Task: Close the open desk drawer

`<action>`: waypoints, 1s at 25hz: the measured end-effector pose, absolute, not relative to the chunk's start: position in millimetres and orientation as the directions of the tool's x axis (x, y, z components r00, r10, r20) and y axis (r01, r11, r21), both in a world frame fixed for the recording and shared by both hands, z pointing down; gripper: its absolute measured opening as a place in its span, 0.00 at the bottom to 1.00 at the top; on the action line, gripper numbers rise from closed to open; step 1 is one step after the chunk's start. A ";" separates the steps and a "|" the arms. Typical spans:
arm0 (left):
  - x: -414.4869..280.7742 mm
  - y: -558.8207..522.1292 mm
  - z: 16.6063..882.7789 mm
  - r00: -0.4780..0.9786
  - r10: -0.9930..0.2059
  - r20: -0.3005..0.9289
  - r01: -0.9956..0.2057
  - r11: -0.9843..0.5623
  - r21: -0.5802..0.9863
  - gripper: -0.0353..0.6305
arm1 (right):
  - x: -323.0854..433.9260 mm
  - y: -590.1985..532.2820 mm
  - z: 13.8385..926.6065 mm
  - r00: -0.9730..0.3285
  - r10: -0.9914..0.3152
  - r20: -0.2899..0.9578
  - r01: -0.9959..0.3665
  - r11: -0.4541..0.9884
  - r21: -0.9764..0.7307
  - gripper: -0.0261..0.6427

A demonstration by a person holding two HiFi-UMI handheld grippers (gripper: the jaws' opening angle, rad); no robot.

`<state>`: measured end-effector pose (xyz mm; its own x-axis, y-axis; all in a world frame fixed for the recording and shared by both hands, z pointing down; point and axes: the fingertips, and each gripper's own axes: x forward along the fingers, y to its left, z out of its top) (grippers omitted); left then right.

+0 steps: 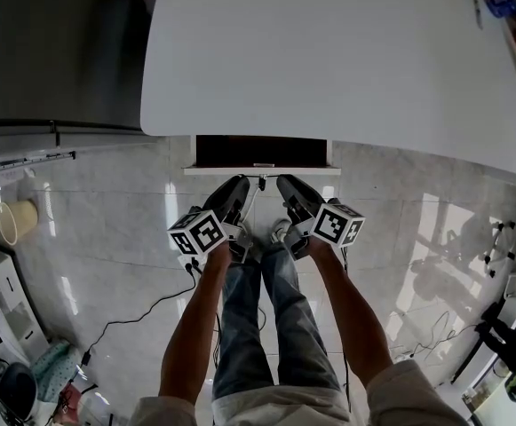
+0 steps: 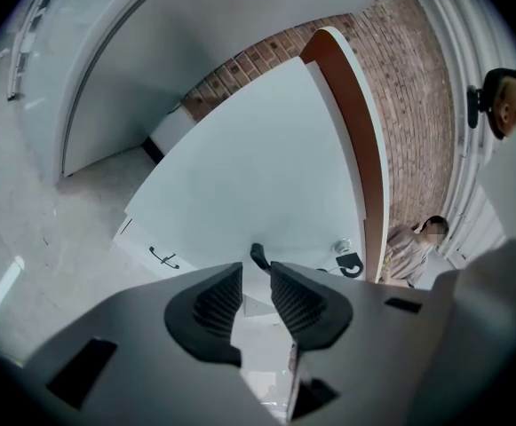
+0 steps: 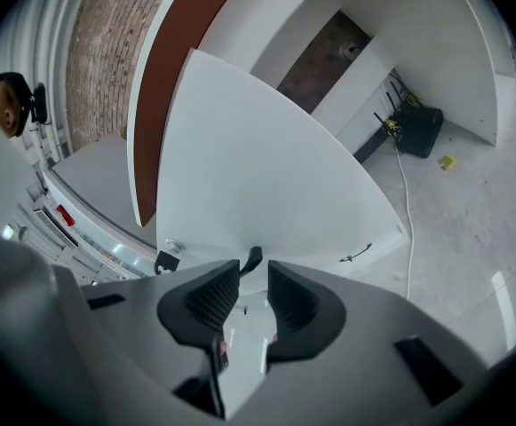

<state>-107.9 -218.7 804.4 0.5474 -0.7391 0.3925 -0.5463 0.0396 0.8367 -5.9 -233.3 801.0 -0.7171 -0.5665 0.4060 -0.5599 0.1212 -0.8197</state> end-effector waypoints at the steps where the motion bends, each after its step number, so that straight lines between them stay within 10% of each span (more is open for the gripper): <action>1: -107.1 -219.7 803.9 0.551 -0.738 0.389 -0.544 0.035 0.838 0.22 | -6.6 -235.8 799.8 -0.719 -0.567 0.402 -0.557 0.125 -0.821 0.20; 25: -111.6 -274.1 796.8 0.553 -0.732 0.399 -0.585 -0.001 0.811 0.14 | -18.5 -283.7 799.4 -0.719 -0.573 0.394 -0.556 0.134 -0.820 0.16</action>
